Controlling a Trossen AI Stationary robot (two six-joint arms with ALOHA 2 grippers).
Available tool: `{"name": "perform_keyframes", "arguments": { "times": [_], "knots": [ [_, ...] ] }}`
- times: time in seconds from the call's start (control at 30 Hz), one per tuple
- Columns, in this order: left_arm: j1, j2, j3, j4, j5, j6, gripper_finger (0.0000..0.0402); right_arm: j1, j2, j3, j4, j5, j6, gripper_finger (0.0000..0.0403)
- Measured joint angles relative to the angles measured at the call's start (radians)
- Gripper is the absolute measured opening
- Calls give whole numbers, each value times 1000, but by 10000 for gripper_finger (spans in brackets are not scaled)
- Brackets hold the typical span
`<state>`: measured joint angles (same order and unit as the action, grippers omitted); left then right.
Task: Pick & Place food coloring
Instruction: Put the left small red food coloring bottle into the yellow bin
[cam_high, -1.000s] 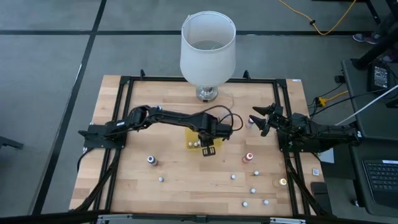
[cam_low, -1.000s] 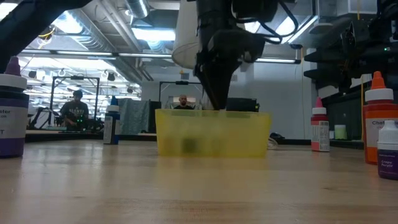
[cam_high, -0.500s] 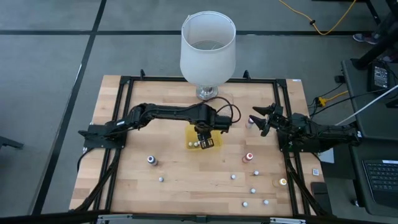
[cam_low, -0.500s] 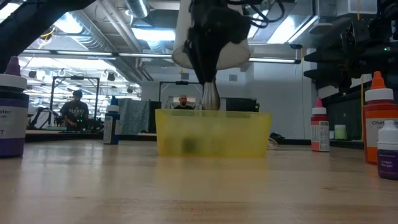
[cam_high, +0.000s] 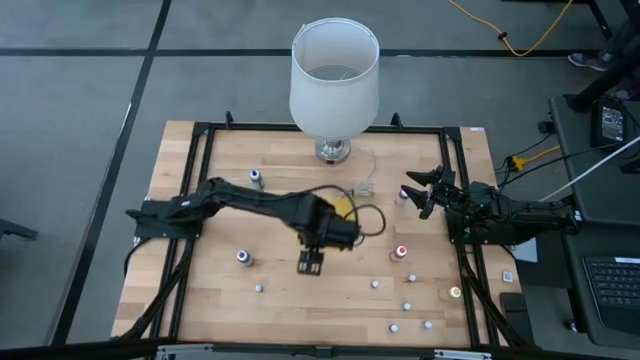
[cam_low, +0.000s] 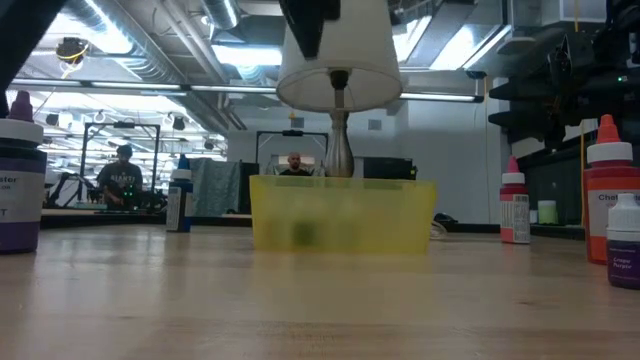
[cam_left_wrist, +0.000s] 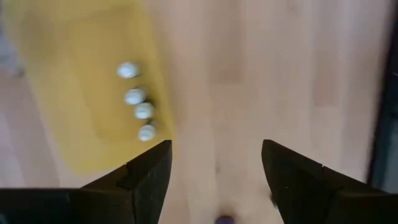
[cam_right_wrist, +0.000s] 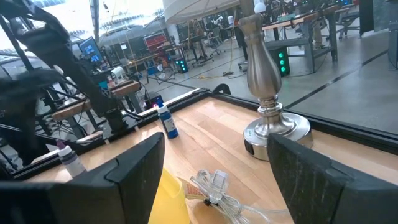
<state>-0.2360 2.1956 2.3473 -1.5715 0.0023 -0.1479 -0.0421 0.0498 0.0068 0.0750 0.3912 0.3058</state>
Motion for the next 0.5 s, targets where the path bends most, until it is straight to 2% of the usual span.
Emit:
{"name": "perform_keyframes", "arguments": {
  "times": [0.1, 0.2, 0.5],
  "knots": [
    [-51, -20, -38, 1, -2, 47, 240, 0, 0, 0, 0, 0, 0, 283],
    [-99, -63, -132, 5, -7, 80, 240, 0, 0, 0, 0, 0, 0, 283],
    [-234, -336, -563, 188, -10, 118, 240, 0, 0, 0, 0, 0, 0, 283]
  ]
}}
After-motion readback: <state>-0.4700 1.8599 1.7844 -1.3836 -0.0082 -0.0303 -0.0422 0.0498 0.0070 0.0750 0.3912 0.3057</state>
